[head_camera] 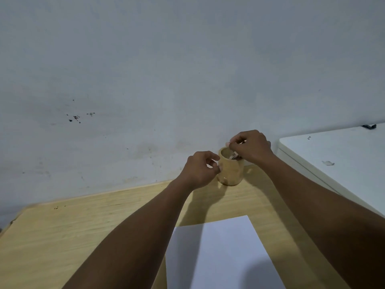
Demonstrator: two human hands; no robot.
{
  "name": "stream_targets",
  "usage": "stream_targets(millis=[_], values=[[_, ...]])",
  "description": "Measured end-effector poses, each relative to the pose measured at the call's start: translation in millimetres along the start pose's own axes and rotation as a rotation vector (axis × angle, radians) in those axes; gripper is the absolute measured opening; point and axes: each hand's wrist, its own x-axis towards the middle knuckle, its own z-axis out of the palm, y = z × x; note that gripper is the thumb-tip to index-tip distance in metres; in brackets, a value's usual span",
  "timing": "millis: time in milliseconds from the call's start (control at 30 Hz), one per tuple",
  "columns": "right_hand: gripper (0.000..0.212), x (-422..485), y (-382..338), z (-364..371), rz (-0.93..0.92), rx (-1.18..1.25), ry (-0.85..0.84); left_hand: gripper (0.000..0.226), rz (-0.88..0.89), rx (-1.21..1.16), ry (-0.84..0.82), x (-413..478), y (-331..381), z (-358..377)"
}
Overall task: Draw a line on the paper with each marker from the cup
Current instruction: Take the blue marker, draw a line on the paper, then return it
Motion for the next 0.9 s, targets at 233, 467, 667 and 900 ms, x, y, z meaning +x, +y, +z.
stream_targets(millis=[233,467,667,900], values=[[0.048,-8,14,-22,0.038,0.336,0.041,0.034,0.128,0.157,0.056,15,26,24],[0.049,-4,33,-33,0.153,0.439,0.068,0.052,0.212,0.324,0.181,40,49,48],[0.052,-2,40,-30,0.161,0.471,0.051,0.024,0.251,0.437,0.151,55,59,58],[0.050,-8,32,-34,0.159,0.512,0.038,0.013,0.231,0.259,0.261,49,69,39]])
